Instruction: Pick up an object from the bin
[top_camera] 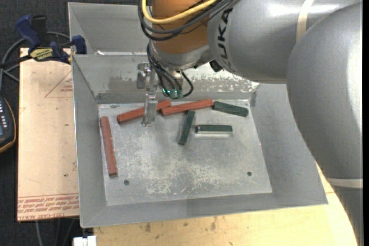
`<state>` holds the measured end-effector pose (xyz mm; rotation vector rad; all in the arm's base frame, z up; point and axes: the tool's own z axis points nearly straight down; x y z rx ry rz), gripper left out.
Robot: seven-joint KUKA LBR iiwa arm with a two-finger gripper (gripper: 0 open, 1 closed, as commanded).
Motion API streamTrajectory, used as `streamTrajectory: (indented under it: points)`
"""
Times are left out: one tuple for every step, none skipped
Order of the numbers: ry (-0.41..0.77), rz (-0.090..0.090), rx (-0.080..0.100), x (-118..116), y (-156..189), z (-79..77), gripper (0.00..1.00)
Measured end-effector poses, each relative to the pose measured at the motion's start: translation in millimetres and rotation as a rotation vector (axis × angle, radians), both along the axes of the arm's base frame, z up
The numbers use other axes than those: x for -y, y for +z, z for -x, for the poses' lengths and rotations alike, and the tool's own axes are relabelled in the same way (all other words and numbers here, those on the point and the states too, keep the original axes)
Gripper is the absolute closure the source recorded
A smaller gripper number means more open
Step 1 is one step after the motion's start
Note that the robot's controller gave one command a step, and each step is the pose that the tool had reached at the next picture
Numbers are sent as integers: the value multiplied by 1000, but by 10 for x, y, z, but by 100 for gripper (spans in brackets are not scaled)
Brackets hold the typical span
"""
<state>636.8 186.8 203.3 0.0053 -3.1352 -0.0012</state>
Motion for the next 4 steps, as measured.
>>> streamTrajectory:
  points:
    - [65,2,1,199,-766,-116,0]
    - [44,-1,0,170,-1372,-180,0]
    - [42,-2,8,172,-1323,-207,100]
    - [-11,-3,17,205,107,-37,100]
